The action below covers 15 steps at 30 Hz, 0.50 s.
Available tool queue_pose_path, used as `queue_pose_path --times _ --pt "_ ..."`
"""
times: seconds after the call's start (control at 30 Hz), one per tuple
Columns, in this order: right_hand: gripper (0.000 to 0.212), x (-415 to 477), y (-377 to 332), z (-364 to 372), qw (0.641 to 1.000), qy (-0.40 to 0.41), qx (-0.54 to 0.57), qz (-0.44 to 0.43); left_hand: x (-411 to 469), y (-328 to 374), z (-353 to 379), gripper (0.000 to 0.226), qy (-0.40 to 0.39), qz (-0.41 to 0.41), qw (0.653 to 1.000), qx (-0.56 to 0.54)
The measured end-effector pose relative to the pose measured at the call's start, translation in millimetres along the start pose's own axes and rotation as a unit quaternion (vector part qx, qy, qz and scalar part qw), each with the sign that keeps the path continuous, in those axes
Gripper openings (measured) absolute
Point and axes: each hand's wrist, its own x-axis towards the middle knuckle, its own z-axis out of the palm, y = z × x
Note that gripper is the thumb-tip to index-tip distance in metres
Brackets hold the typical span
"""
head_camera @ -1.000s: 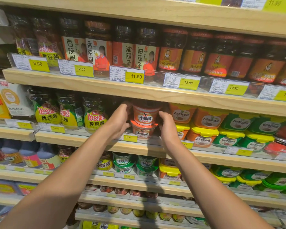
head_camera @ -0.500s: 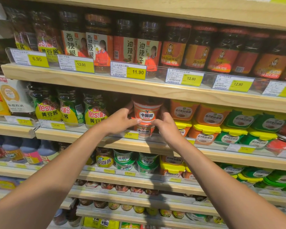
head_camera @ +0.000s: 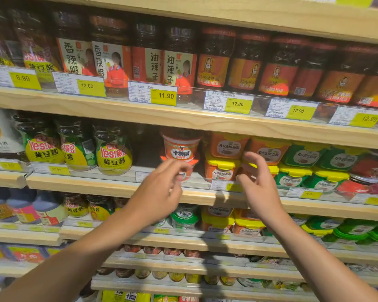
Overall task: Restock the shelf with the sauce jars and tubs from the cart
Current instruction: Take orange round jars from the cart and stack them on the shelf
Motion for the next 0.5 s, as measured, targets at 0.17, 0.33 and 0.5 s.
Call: queue_pose_path --times 0.17,0.33,0.5 --pt "0.077 4 0 -8 0.990 -0.064 -0.128 0.006 24 24 34 0.078 -0.150 -0.068 0.982 -0.088" --pt "0.073 11 -9 -8 0.984 -0.122 -0.124 0.028 57 36 51 0.076 -0.152 -0.146 0.974 -0.083" --pt "0.064 13 -9 -9 0.983 -0.130 -0.123 0.045 77 40 51 0.039 -0.131 -0.197 0.966 -0.101"
